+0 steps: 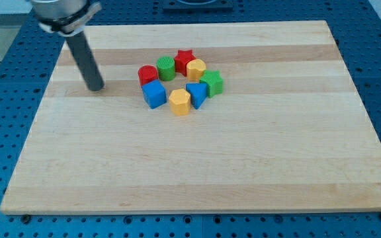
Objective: Adjust the red circle into a group of blocks
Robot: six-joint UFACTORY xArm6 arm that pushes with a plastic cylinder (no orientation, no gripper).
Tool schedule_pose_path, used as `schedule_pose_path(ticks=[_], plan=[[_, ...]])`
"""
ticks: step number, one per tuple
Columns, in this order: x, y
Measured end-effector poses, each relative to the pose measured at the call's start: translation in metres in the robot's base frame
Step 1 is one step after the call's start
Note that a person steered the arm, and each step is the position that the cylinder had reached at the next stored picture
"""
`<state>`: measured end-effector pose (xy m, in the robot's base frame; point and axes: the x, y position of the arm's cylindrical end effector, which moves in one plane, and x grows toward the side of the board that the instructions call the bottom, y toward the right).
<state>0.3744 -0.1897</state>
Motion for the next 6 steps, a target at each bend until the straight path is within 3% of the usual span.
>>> schedule_pose_path(ticks=[1, 6], plan=[[-0.012, 0.046], [-0.014, 0.061]])
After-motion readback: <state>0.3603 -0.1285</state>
